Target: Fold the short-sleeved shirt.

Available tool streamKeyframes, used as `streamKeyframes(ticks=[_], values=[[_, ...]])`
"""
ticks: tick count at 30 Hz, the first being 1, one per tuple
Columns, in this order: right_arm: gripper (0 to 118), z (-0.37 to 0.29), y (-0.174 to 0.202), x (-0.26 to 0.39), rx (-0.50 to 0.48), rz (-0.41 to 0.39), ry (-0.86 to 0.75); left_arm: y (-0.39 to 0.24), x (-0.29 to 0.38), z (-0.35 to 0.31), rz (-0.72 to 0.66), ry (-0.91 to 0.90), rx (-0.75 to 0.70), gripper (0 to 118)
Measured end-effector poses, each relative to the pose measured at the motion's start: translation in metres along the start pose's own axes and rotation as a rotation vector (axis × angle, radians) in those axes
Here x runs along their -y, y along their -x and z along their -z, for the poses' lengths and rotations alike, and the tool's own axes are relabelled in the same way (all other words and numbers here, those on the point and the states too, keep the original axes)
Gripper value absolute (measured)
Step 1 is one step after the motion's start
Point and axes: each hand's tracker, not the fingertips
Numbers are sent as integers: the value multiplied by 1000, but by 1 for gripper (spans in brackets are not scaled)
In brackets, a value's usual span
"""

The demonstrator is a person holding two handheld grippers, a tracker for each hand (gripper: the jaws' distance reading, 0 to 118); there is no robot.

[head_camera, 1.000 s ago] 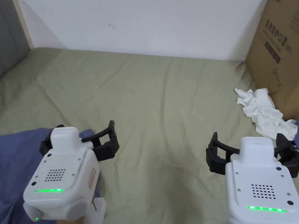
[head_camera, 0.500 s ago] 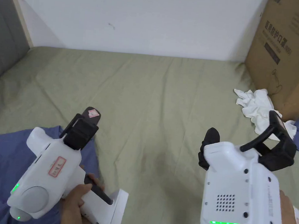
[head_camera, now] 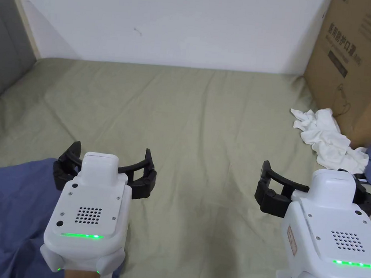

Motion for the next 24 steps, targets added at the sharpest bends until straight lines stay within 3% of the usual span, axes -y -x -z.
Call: streamKeyframes(ticks=[24], values=[[118,3,-3,-3,1,-9,3,5,-1,0,-2,-19,-3,118]])
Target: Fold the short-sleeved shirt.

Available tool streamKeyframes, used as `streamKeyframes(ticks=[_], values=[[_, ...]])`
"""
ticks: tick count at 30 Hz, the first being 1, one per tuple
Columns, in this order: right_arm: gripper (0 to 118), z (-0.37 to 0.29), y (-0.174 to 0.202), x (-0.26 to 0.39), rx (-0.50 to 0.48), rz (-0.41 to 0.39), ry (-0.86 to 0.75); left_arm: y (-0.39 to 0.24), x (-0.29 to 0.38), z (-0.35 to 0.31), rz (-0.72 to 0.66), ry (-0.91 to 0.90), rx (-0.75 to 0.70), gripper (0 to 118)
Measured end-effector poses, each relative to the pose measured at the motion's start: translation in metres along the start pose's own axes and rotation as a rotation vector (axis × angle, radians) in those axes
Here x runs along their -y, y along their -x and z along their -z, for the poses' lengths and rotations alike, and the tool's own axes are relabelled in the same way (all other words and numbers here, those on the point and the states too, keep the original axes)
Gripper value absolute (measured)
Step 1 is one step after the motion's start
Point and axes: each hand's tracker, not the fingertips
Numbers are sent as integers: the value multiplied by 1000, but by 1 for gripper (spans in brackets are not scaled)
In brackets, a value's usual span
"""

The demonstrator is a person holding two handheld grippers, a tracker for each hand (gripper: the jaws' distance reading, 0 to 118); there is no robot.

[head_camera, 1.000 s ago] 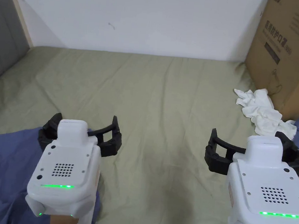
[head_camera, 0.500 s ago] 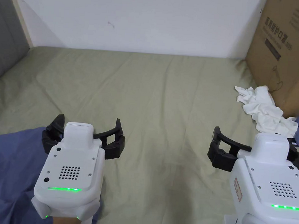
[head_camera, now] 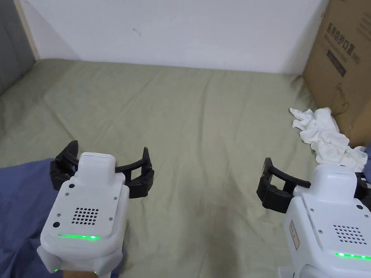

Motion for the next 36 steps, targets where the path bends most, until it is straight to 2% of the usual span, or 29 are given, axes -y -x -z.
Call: streamKeyframes(ticks=[28,30,31,32,33,35,36], values=[[118,1,5,-4,10,-35,19,2,-7,-2,3,5,15,118],[108,1,6,-5,12,-37,29,2,-10,-3,-17,28,22,118],[89,0,6,-6,17,-41,27,2,-11,-3,-31,32,26,118],[71,-1,7,-6,22,-51,21,3,-12,-3,-44,31,35,112],[57,-2,9,-7,31,-63,18,3,-12,-5,-58,21,38,98],[40,-2,10,-8,31,-72,13,1,-14,-7,-64,10,34,34],[32,-2,9,-8,24,-69,13,0,-15,-7,-59,9,34,14]])
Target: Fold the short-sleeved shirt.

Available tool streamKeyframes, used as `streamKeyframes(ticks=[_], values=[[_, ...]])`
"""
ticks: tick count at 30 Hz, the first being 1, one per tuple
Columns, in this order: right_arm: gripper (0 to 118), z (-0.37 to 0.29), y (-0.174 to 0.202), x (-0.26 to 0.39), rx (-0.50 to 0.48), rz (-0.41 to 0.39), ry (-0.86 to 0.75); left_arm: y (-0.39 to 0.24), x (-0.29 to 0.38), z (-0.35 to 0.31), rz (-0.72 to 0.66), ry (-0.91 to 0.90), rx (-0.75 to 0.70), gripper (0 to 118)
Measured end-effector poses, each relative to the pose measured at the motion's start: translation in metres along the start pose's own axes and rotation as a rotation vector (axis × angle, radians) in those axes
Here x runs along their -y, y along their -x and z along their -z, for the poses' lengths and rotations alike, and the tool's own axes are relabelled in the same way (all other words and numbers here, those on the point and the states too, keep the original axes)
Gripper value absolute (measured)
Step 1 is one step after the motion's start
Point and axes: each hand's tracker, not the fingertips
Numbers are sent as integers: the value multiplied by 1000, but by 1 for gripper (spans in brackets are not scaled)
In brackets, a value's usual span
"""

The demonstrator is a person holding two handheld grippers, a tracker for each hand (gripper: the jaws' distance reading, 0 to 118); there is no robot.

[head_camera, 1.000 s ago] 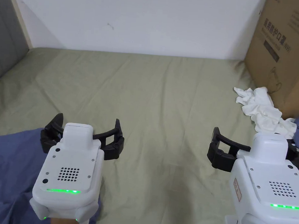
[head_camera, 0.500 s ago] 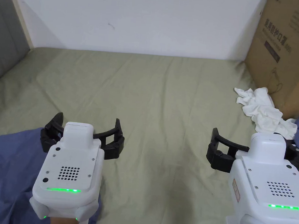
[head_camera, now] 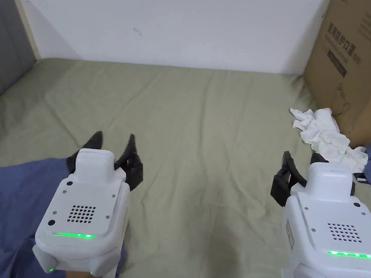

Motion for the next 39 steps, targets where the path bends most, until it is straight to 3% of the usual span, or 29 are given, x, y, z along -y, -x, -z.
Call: streamKeyframes(ticks=[2,3,6,13,18,33,39], values=[[27,0,0,-1,-8,14,-4,-1,-1,3,14,13,6,9],[12,-1,0,-1,16,8,-9,-1,-1,2,13,9,10,8],[3,-2,-1,-3,-2,16,-13,0,-2,2,5,9,25,3],[3,-1,0,-4,-20,29,-5,7,-5,1,1,14,18,2],[3,6,20,-9,-90,24,-7,31,-3,-6,-1,26,-44,2],[3,22,191,-21,-508,31,-9,202,0,-89,64,111,-469,2],[3,15,242,-22,-623,36,2,244,3,-123,80,150,-555,2]])
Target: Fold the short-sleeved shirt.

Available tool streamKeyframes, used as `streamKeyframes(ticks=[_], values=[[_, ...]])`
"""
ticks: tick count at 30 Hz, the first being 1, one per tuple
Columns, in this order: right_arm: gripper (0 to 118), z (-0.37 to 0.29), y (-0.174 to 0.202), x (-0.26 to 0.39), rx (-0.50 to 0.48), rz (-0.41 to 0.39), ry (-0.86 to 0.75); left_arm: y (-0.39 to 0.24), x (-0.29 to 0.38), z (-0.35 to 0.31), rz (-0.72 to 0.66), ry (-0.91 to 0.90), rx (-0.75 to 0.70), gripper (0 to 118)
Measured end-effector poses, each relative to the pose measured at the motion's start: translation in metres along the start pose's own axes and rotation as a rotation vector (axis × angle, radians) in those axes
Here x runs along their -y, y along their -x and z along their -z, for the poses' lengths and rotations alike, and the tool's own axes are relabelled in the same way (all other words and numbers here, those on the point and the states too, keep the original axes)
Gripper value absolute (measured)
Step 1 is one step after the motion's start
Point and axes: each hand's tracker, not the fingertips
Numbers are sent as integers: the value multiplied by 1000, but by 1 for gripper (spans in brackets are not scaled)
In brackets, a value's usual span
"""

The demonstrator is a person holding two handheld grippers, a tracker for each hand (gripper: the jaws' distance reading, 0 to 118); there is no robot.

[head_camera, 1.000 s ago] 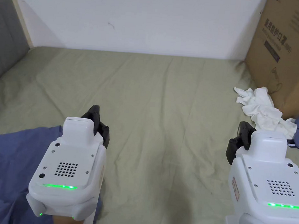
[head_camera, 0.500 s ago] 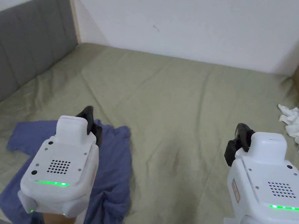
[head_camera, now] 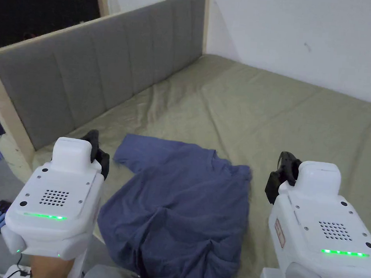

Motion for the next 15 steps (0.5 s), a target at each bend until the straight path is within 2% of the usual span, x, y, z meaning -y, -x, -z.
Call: streamKeyframes(ticks=[7,15], values=[[3,10,17,0,-43,-8,6,17,10,7,-2,78,1,2],[3,11,-5,-2,-1,-26,14,-11,15,52,-30,207,171,2]])
